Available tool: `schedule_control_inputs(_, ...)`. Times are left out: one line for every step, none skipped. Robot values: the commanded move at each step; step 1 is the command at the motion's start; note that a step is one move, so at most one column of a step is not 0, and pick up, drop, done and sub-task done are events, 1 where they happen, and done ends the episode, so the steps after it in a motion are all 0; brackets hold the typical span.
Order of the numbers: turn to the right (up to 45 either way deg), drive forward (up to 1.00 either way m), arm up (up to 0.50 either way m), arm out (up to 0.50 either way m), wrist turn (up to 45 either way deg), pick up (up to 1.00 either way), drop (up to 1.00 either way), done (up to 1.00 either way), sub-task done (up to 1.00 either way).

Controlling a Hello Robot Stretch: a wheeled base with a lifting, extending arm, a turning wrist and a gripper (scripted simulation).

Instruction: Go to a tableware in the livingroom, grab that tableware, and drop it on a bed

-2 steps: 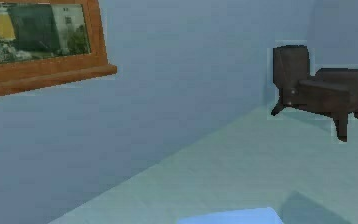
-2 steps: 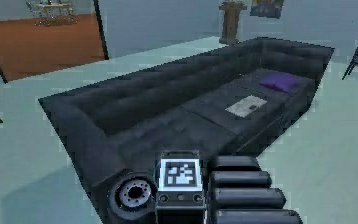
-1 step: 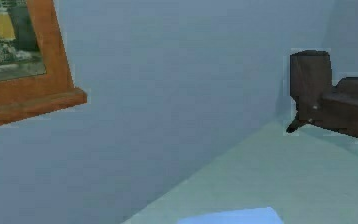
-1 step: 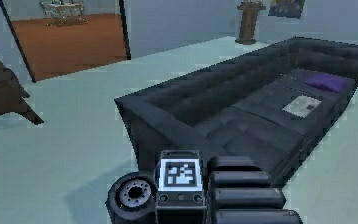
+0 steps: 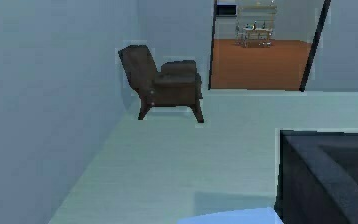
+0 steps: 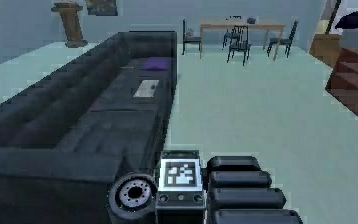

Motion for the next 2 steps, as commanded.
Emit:
schedule_control_inputs(3.0,0.0,0.0,0.0,0.0,0.0,0.0,0.0,0.0)
schedule_control_inputs(-42.0,0.0,0.0,0.0,0.0,0.0,0.0,0.0,0.0)
